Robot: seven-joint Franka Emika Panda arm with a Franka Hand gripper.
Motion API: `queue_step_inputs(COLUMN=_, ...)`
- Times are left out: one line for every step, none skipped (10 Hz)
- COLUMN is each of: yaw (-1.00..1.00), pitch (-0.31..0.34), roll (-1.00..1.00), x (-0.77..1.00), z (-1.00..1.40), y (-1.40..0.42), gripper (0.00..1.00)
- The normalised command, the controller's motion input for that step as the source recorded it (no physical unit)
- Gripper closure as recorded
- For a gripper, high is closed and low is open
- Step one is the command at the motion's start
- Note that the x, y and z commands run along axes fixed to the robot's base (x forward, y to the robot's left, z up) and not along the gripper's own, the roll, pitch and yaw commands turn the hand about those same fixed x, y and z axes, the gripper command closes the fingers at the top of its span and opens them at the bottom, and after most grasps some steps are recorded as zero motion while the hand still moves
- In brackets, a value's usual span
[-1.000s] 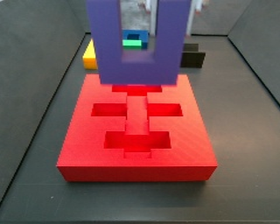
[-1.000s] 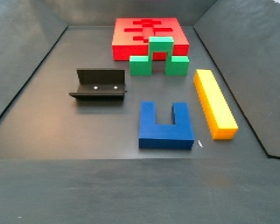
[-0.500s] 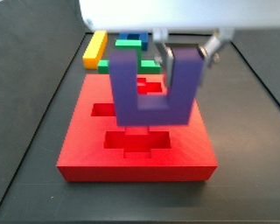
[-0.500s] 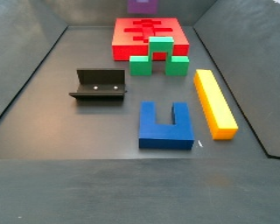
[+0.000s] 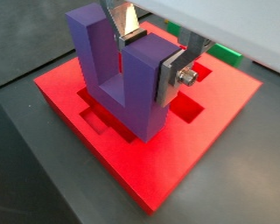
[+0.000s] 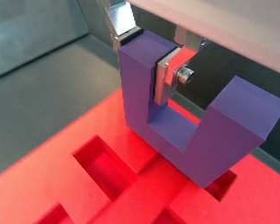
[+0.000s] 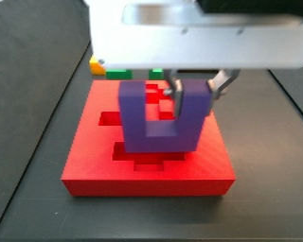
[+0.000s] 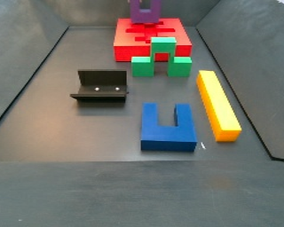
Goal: Pick up the purple object. Move up. Move to above the board. Insert the purple object.
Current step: Insert the purple object.
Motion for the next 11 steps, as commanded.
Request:
queue_step_inputs(yaw=0.04, pitch=-0.031, roll=0.00, x=-0.22, z=-0.24, y=-0.06, gripper=1.00)
queue_step_inputs(yaw=0.05, pitch=-0.034, roll=0.00, x=-0.25, z=-0.16, y=-0.05, gripper=1.00)
queue_step_inputs(yaw=0.04, pitch=-0.036, roll=-0.02, x=-0.25, z=-0.13, y=0.00, gripper=1.00)
queue_step_inputs(yaw=0.12, pitch=-0.050, roll=-0.01, x=-0.23, z=-0.11, y=-0.14, gripper=1.00)
queue_step_inputs(yaw=0.14, pitch=-0.060, roll=-0.03, x=0.00, z=-0.17, y=-0.23, gripper=1.00)
queue_step_inputs(yaw=0.11, pitch=-0.044, roll=-0.02, x=0.02, z=-0.23, y=-0.21, gripper=1.00)
queue_step_inputs(yaw=0.09, pitch=-0.044, roll=0.00, x=0.19, z=-0.33, y=-0.11, gripper=1.00)
queue_step_inputs(yaw=0.01, pitch=-0.039, roll=0.00, x=0.17, z=-0.44, y=0.00, gripper=1.00)
queue_step_inputs(yaw=0.02, pitch=-0.027, roll=0.00, x=0.35, z=-0.41, y=0.00, gripper=1.00)
queue_step_inputs(yaw=0.01, pitch=-0.016, roll=0.00, x=0.35, z=-0.37, y=0.00, gripper=1.00)
queue_step_inputs(yaw=0.00, pitch=-0.023, roll=-0.02, x=0.15, z=-0.37, y=0.00, gripper=1.00)
